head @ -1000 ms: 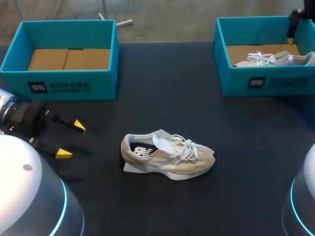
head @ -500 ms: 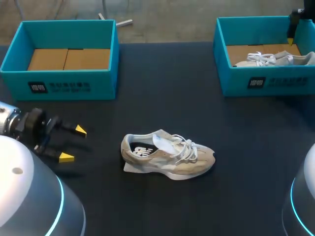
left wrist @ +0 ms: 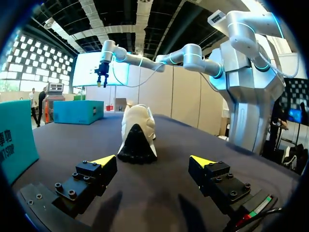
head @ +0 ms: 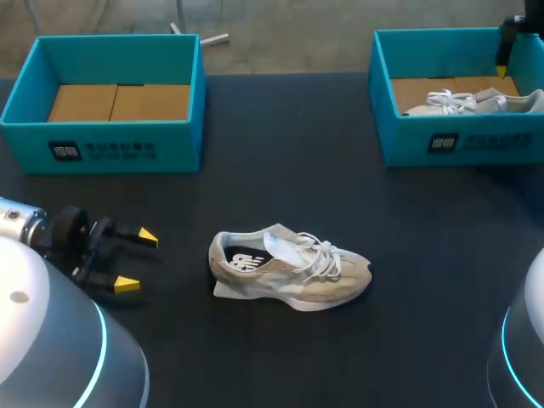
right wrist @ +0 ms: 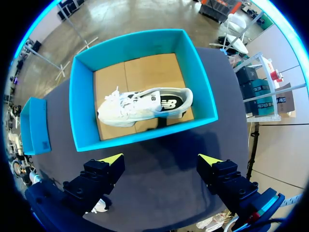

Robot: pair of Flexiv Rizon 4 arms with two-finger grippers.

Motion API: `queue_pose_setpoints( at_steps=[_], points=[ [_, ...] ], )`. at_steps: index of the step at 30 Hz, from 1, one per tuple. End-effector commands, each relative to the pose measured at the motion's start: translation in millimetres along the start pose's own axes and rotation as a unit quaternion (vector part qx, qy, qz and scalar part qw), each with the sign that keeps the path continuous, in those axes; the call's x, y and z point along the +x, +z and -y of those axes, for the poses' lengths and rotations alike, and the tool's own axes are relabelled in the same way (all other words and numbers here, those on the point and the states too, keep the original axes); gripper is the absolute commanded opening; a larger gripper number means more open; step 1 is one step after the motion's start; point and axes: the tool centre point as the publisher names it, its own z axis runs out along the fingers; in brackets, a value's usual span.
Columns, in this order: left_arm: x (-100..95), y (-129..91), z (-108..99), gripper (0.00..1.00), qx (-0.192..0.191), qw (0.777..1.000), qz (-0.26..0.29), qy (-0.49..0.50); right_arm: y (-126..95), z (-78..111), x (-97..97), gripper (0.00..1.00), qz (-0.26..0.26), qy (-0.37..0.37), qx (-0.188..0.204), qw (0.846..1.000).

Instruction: Take the shoe out of the shoebox, open the shoe tongue, remove and reinsert the insole, then place the shoe into the shoebox

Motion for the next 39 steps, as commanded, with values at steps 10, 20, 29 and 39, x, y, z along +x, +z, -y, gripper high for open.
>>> queue_pose_setpoints(
  at_steps=[10,20,29,39],
  points=[
    [-3.3,16.6,2.6,1.0,-0.005,1.0,0.015,-0.005,0.2,-0.1,0.1,1.0,0.0,0.0,0.0,1.0],
    [-10.2,42.6,3.5,1.0,-0.005,1.0,0.023,-0.007,0.2,-0.1,0.1,1.0,0.0,0.0,0.0,1.0],
    [-12.7,45.7,3.7,1.0,-0.005,0.999,0.029,-0.014,0.2,-0.1,0.1,1.0,0.0,0.0,0.0,1.0],
    [-12.7,45.7,3.7,1.0,-0.005,0.999,0.029,-0.014,0.2,-0.1,0.1,1.0,0.0,0.0,0.0,1.0]
  ],
)
